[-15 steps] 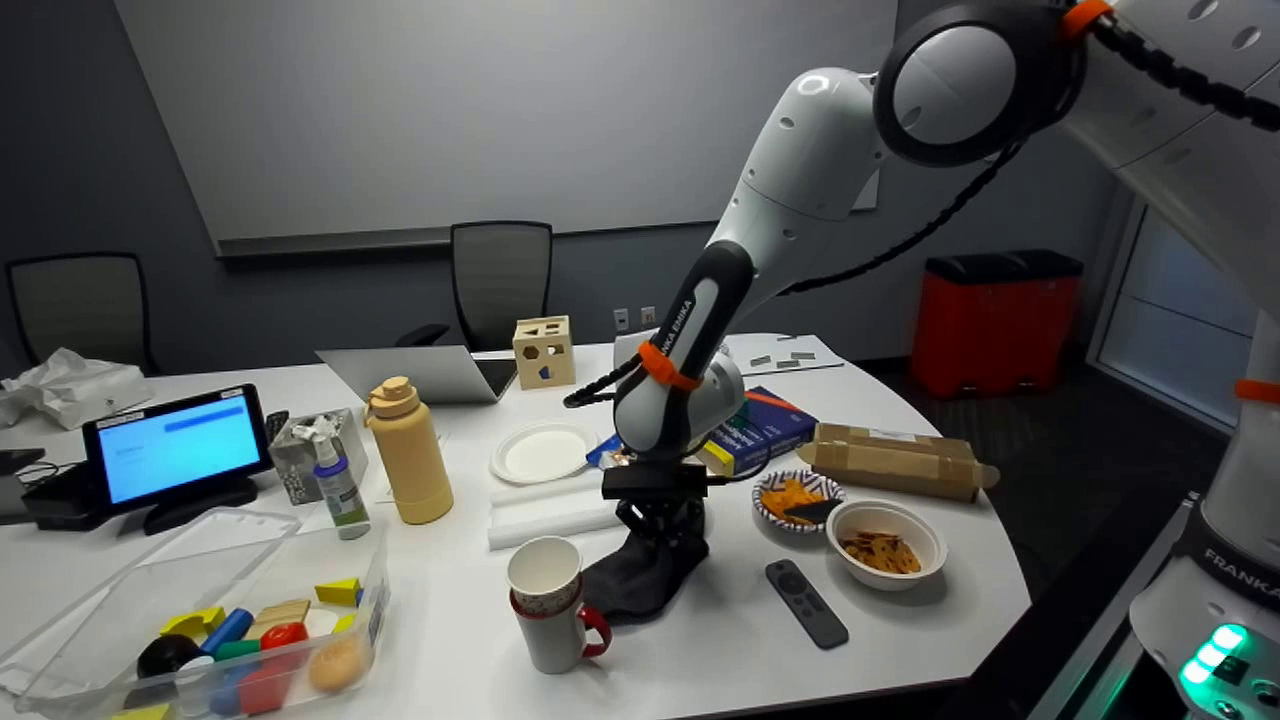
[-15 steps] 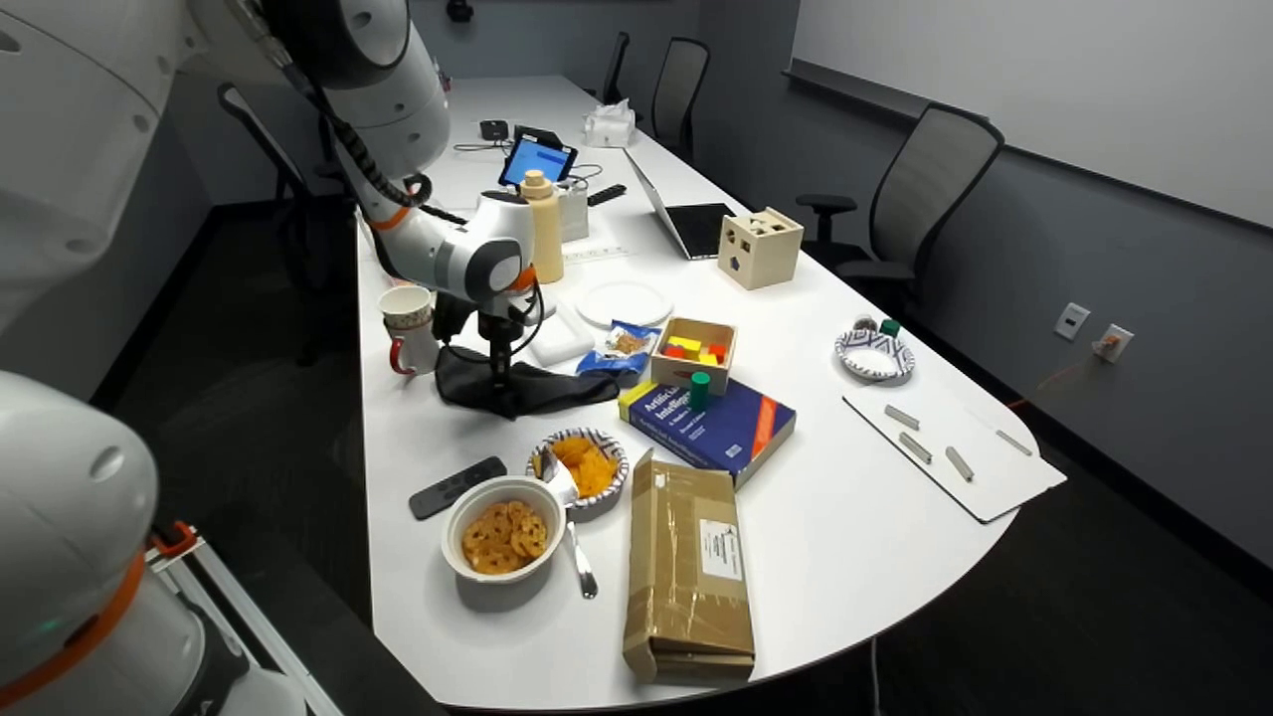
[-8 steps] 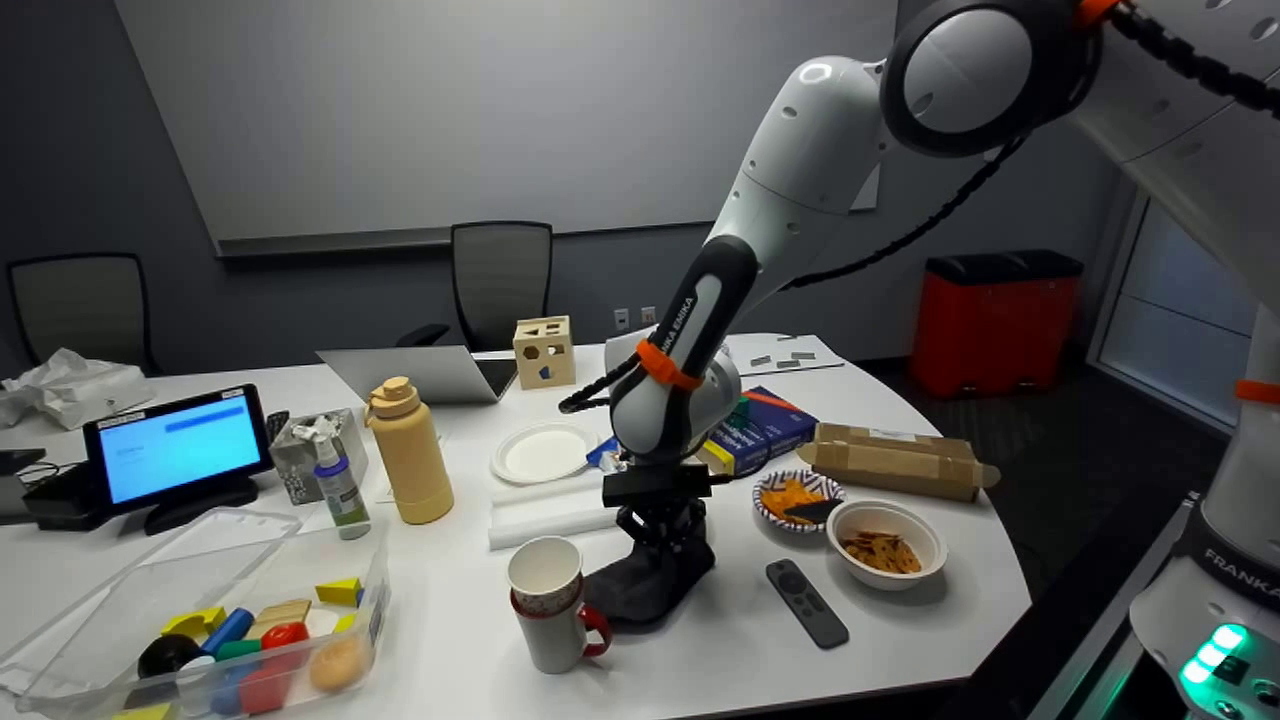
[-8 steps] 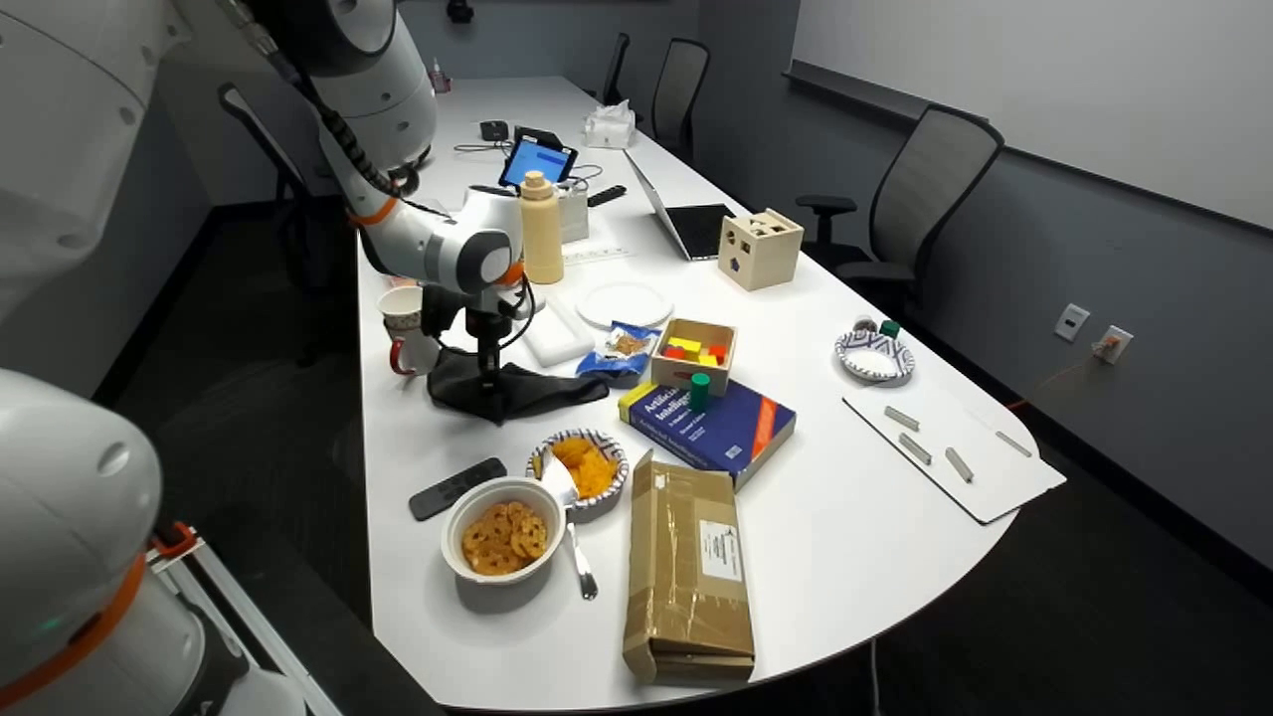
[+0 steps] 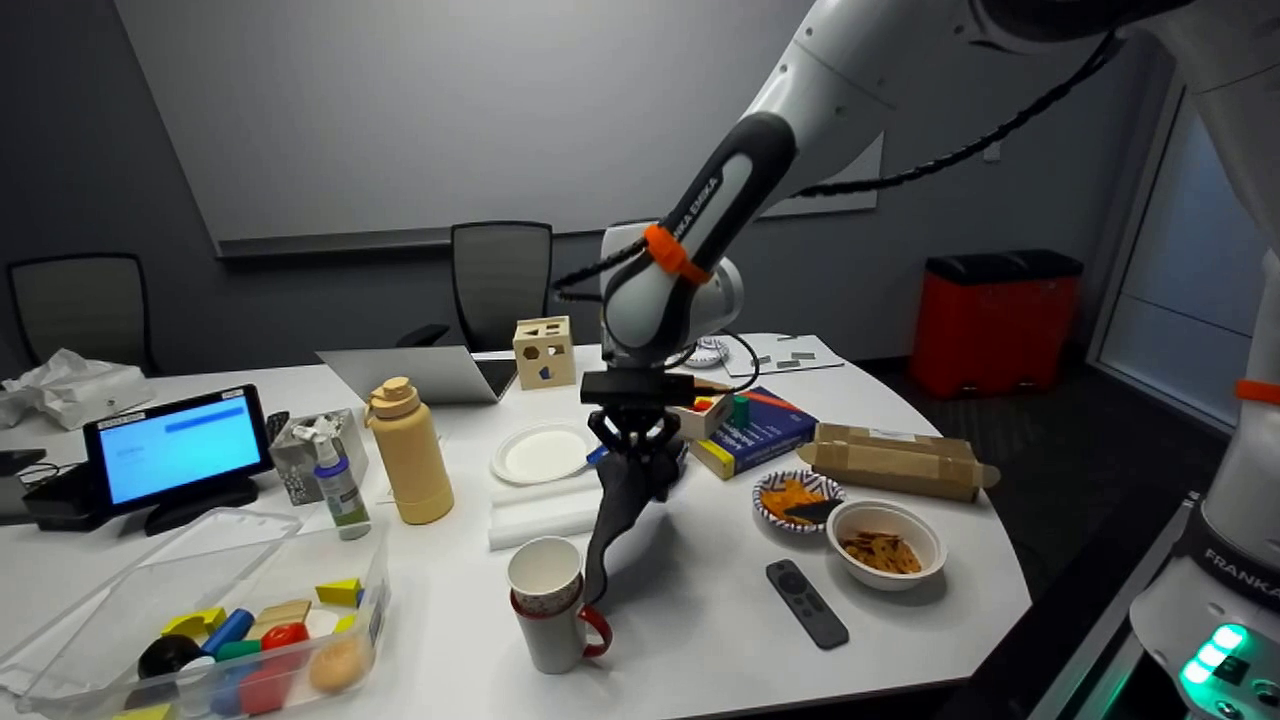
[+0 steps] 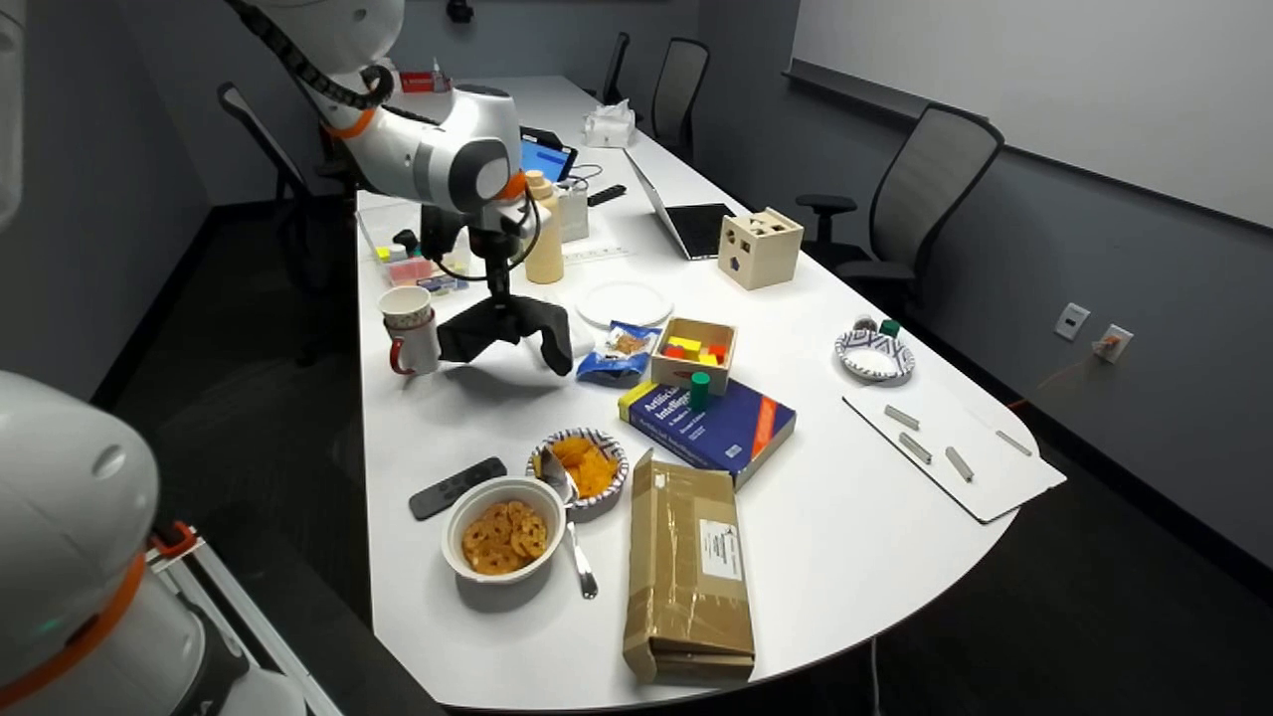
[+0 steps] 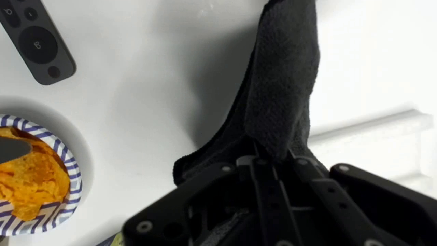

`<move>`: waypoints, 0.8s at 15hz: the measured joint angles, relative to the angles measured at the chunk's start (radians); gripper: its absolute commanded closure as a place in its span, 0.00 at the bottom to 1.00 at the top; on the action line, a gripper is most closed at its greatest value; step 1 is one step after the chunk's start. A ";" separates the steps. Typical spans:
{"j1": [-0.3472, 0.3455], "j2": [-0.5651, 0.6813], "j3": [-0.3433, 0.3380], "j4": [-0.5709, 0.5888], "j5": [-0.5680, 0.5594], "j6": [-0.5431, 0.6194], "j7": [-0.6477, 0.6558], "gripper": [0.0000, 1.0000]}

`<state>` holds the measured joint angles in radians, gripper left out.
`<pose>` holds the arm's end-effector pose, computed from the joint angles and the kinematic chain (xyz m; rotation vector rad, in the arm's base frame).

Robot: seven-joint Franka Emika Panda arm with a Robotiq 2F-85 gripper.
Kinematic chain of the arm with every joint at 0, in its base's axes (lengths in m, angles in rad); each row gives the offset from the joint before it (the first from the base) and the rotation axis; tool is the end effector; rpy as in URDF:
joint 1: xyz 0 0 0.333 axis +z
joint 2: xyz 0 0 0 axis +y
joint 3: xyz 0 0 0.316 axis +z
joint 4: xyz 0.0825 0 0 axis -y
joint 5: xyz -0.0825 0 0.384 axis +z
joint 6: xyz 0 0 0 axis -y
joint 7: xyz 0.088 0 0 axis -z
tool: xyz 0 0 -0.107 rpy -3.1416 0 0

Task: Use the black towel to wipe the counter

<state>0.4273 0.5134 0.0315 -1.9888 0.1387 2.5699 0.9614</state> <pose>0.5547 0.2709 0.2080 -2.8815 0.9252 0.0160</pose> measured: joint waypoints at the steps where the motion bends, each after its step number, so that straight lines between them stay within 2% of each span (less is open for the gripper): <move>1: -0.004 -0.029 0.002 -0.009 0.002 0.010 0.008 0.98; 6: 0.004 -0.073 0.002 -0.025 0.008 0.131 0.188 0.98; 12: 0.098 0.071 -0.060 0.059 -0.006 0.265 0.505 0.98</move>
<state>0.5257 0.5847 -0.0289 -1.9301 0.1330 2.8345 1.4662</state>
